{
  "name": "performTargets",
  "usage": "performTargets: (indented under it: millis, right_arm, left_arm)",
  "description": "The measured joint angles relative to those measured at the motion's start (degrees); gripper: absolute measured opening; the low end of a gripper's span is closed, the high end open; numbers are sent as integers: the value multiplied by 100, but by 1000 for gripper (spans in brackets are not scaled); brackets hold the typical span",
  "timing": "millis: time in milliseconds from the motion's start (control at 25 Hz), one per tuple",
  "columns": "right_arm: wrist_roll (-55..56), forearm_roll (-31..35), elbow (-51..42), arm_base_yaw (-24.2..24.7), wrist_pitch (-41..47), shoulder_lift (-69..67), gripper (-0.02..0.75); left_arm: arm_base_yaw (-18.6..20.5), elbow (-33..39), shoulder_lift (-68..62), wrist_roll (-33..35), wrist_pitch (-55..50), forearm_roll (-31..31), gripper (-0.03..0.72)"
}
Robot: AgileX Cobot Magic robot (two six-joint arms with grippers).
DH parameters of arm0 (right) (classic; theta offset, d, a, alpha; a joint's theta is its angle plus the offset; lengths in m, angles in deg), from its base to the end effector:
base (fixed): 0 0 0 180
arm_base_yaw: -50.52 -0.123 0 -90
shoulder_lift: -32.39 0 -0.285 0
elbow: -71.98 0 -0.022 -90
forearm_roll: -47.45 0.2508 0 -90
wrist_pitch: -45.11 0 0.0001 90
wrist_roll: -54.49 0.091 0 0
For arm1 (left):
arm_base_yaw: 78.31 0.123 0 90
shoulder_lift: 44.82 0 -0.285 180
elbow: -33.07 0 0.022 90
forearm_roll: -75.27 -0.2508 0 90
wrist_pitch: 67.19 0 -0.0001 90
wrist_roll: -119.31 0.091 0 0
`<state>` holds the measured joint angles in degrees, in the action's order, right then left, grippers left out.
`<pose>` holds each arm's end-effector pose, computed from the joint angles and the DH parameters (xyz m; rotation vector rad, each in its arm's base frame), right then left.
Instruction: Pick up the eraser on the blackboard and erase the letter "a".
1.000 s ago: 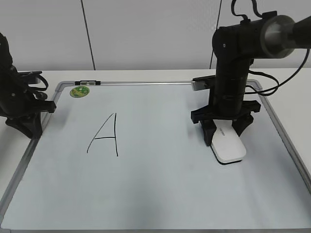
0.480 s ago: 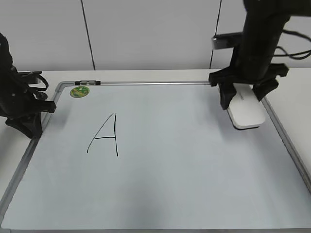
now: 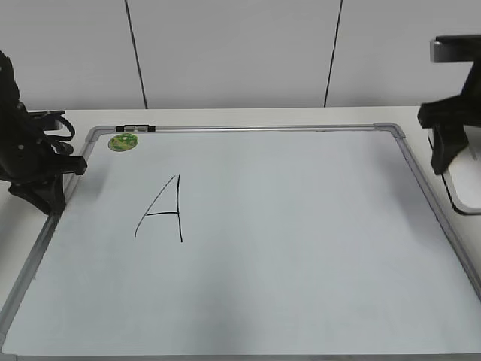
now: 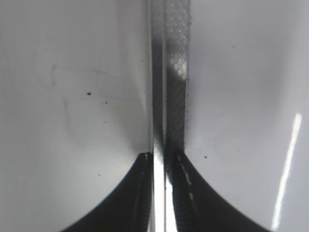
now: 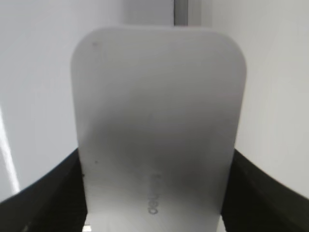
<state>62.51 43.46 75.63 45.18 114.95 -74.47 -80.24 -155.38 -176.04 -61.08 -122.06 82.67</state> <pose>0.3419 0.0260 0.2697 0.0403 3.0121 -0.0787 0.4140 -0.0235 0.1297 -0.0702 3.0974 -0.1674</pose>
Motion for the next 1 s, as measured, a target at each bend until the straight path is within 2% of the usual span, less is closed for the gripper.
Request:
performTargets:
  millis: [240,440,560,1000]
  right_arm:
    - [-158,0,-404,106,-100,-283,526]
    - [-377,248,-40,175,-60,-827,526]
    - [-631,673,385,335,-60,-1367,526]
    - [-680,684,613,523,-60,-1707,526]
  left_arm:
    - [0,-1,0,0,0,9,107]
    - [0,-1,0,0,0,9,107]
    - [0,-1,0,0,0,9,107]
    - [0,-1,0,0,0,9,107]
